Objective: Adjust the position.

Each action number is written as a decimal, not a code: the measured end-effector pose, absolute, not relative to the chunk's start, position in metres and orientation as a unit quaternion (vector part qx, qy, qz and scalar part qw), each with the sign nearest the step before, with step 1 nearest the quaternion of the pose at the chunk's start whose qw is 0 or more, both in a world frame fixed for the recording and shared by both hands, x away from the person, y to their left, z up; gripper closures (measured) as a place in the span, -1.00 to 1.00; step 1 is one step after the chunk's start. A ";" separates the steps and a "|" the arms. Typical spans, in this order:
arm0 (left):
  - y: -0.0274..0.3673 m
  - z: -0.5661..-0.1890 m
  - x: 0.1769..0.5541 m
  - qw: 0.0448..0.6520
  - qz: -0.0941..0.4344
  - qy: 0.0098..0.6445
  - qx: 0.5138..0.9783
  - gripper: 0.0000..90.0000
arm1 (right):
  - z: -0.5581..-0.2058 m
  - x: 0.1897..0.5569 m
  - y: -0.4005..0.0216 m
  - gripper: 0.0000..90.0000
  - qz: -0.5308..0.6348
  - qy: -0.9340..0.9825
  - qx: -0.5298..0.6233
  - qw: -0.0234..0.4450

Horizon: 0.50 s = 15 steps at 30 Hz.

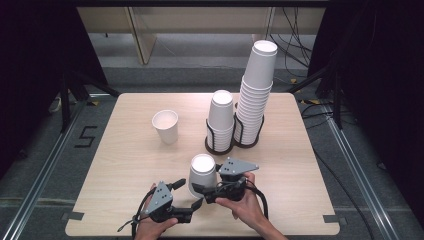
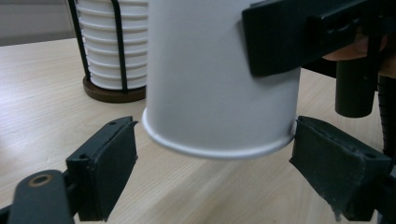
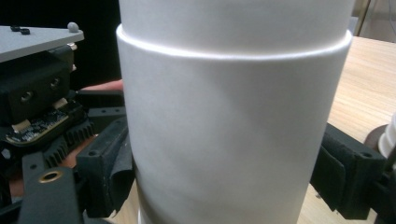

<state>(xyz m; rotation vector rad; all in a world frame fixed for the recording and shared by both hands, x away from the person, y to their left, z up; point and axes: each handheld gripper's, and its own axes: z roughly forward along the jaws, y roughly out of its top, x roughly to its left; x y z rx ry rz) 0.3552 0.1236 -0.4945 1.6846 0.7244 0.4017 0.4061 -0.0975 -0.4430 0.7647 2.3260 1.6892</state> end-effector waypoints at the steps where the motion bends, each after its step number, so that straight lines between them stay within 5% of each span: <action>1: 0.122 -0.494 0.355 0.591 0.174 0.310 0.724 -0.71 | -0.443 0.405 -0.097 -0.61 0.561 0.783 0.254 0.086; 7: 0.116 -0.496 0.356 0.591 0.185 0.320 0.717 -0.96 | -0.442 0.400 -0.090 -0.61 0.575 0.774 0.253 0.077; 15: 0.110 -0.496 0.355 0.601 0.193 0.320 0.706 -1.00 | -0.443 0.393 -0.082 -0.61 0.580 0.774 0.241 0.074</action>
